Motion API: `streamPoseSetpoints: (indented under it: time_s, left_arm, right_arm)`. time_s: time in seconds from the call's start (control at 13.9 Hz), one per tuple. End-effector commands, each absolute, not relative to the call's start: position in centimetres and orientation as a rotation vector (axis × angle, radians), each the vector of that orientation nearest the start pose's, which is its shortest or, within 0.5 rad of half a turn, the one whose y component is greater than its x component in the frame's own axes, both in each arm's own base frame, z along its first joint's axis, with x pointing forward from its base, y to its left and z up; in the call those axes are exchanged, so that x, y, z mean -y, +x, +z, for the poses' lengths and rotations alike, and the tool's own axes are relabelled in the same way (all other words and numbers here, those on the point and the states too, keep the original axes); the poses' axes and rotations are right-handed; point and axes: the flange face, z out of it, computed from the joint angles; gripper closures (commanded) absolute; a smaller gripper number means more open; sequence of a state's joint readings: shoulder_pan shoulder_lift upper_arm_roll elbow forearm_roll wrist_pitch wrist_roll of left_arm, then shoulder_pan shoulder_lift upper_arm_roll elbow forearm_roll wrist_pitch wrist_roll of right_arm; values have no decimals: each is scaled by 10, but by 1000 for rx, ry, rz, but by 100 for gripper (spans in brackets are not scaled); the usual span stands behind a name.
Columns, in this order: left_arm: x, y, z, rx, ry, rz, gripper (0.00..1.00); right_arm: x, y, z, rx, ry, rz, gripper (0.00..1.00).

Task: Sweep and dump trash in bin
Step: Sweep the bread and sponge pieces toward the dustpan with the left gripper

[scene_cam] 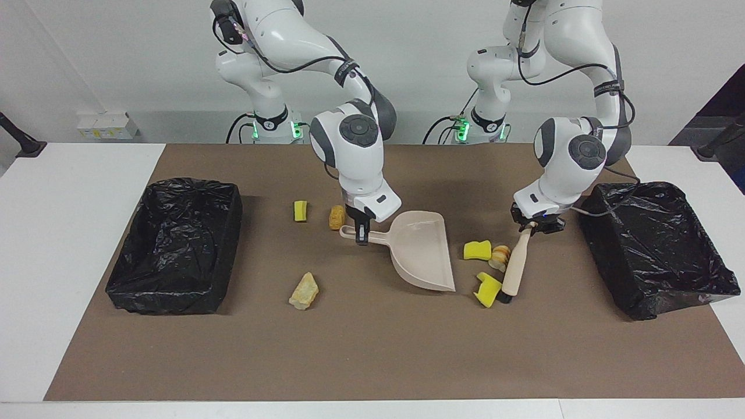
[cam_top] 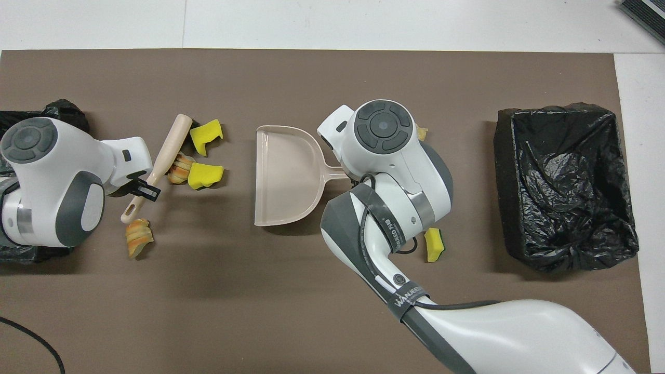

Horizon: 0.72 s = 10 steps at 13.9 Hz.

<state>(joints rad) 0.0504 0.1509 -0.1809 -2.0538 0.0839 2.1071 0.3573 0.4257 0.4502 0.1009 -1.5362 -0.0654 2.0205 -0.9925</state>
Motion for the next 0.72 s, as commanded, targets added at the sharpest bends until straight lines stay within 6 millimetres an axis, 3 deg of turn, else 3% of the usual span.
streamPoseSetpoints:
  time_s: [0.0, 0.14, 0.36, 0.5, 0.65]
  left_arm:
    - [55, 560, 374, -795, -3015, 132, 100]
    - [27, 554, 367, -726, -3031, 108, 100]
    - [26, 549, 342, -648, -3050, 65, 100]
    - [38, 544, 338, -609, -3057, 68, 100]
    - [74, 535, 336, -574, -3060, 77, 100]
  right_arm:
    - [-326, 594, 402, 2231, -2241, -33, 100]
    - [-315, 597, 397, 2270, -2262, -3, 100]
    - [-314, 601, 385, 2289, -2260, 7, 100]
    - [-315, 605, 380, 2292, -2262, -27, 100]
    - [-317, 606, 375, 2301, -2252, -37, 100]
